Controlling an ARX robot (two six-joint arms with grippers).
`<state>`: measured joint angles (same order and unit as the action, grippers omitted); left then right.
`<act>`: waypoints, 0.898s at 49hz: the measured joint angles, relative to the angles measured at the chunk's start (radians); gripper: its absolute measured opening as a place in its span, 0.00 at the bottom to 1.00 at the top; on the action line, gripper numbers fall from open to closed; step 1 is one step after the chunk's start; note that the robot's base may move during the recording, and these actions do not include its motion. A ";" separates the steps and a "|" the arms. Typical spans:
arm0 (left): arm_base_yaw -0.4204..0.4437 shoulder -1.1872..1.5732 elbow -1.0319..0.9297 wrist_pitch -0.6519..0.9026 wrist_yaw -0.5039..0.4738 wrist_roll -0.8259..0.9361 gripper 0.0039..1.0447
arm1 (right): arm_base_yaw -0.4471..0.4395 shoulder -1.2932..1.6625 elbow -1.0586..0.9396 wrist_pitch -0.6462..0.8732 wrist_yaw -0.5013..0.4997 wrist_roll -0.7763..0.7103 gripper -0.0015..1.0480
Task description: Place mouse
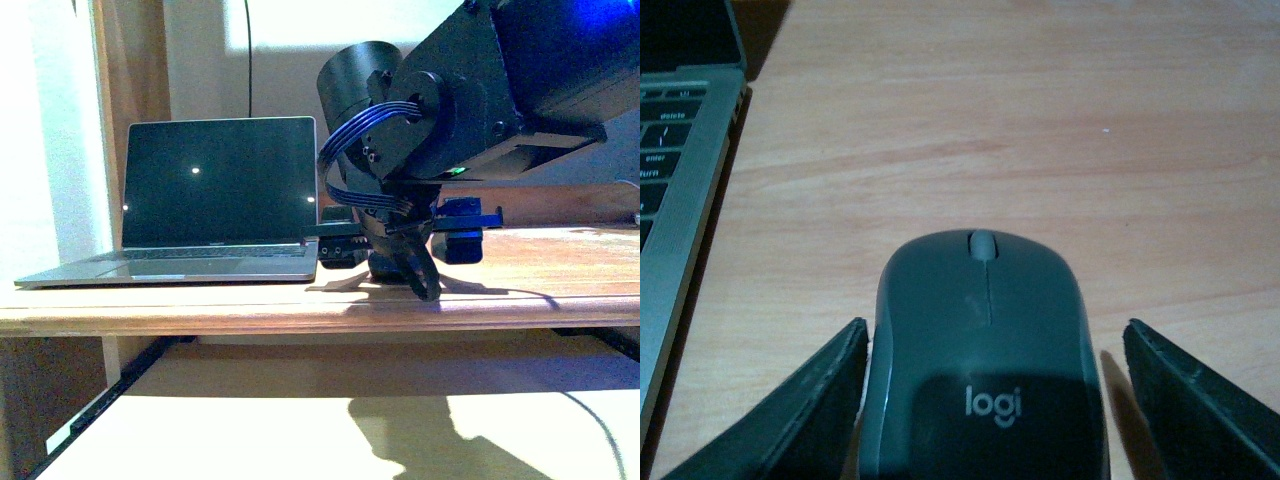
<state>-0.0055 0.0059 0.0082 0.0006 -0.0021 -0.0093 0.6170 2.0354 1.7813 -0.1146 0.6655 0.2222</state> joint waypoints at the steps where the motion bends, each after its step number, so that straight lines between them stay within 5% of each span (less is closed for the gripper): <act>1: 0.000 0.000 0.000 0.000 0.000 0.000 0.93 | -0.002 -0.003 -0.005 0.011 -0.003 0.001 0.81; 6: 0.000 0.000 0.000 0.000 0.000 0.000 0.93 | -0.018 -0.037 -0.054 0.061 -0.022 0.015 0.94; 20: 0.000 0.000 0.000 0.000 0.000 0.000 0.93 | -0.118 -0.352 -0.407 0.372 -0.161 -0.008 0.93; 44: 0.000 0.000 0.000 0.000 0.000 0.000 0.93 | -0.371 -0.978 -1.250 0.599 -0.929 -0.174 0.93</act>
<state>-0.0055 0.0059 0.0082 0.0006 -0.0021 -0.0093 0.2462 1.0573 0.5316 0.4843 -0.2638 0.0486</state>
